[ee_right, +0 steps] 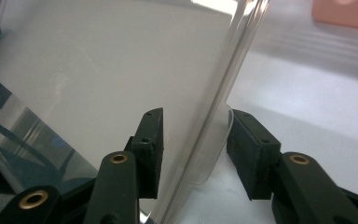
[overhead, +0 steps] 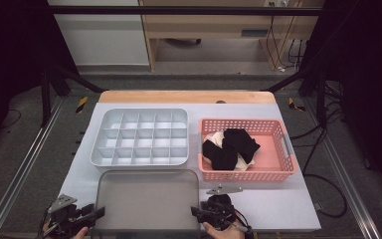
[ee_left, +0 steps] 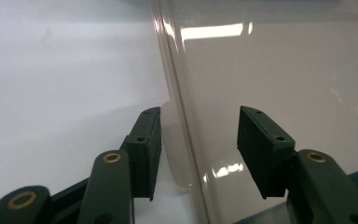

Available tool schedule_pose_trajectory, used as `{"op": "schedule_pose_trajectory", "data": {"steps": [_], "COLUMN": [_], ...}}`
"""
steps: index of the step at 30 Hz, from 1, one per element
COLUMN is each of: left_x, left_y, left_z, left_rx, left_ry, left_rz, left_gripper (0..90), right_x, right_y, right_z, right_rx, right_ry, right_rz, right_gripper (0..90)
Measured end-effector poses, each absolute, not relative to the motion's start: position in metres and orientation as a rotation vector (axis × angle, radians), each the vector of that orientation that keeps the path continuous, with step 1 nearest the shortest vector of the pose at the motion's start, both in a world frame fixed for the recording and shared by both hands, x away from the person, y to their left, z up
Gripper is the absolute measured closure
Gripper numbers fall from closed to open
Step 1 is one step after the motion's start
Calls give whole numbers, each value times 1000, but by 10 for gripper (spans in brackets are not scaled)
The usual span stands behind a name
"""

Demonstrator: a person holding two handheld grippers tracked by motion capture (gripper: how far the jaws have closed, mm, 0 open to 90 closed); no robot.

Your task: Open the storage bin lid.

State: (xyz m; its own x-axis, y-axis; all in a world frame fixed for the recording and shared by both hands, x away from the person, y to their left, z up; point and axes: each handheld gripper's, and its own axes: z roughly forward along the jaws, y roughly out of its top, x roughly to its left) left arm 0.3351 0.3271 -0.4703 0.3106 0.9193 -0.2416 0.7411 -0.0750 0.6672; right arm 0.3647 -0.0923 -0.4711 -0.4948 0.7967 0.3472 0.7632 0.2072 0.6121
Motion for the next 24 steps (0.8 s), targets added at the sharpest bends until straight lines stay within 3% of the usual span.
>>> {"op": "schedule_pose_trajectory", "data": {"steps": [9,24], "left_x": [336,343], "left_y": [328,339], "left_z": [-471,-462], "left_rx": [1867,1800], "left_ry": [1480,1434], "left_rz": [325,411], "left_gripper": [514,454], "right_x": [365,368], "right_y": [-91,-97], "right_z": [-474,-471], "right_rx": [1558,1452], "right_ry": [2421,2350], "right_rz": [1161,1192], "right_gripper": [540,453]}}
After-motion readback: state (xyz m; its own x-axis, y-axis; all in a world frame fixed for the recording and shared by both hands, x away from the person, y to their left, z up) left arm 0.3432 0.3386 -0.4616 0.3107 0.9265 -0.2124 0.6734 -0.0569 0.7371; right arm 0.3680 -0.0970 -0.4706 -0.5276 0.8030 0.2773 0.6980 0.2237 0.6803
